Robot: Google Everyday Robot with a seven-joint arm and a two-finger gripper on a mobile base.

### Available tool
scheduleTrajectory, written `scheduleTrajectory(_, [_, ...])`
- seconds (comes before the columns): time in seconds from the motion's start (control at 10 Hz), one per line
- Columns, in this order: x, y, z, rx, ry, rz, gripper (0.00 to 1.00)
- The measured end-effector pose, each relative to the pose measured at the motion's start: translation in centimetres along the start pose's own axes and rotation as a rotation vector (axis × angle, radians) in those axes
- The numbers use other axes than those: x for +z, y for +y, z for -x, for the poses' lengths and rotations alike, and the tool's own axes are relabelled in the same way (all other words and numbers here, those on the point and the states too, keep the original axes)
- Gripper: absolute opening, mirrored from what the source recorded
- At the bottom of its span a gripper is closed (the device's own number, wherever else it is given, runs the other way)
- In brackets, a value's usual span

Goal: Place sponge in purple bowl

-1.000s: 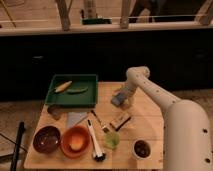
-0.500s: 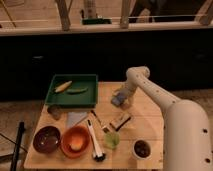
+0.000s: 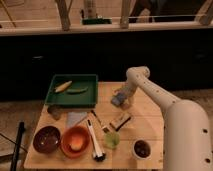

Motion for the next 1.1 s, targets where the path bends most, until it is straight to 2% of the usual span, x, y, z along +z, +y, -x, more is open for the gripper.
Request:
scheduleTrajectory(0.2, [-0.2, 0.1, -0.2, 0.003, 0.003, -0.004, 0.57])
scheduleTrajectory(0.4, [-0.3, 0.2, -0.4, 0.003, 0.009, -0.004, 0.68])
scheduleTrajectory(0.5, [-0.4, 0.1, -0.4, 0.002, 0.008, -0.004, 0.77])
scheduleTrajectory(0.7, [-0.4, 0.0, -0.2, 0.002, 0.005, -0.006, 0.80])
scheduleTrajectory(0.9, [-1.3, 0.3, 0.1, 0.008, -0.032, -0.070, 0.80])
scheduleTrajectory(1.1, [-1.8, 0.2, 0.5, 0.013, -0.052, -0.098, 0.80])
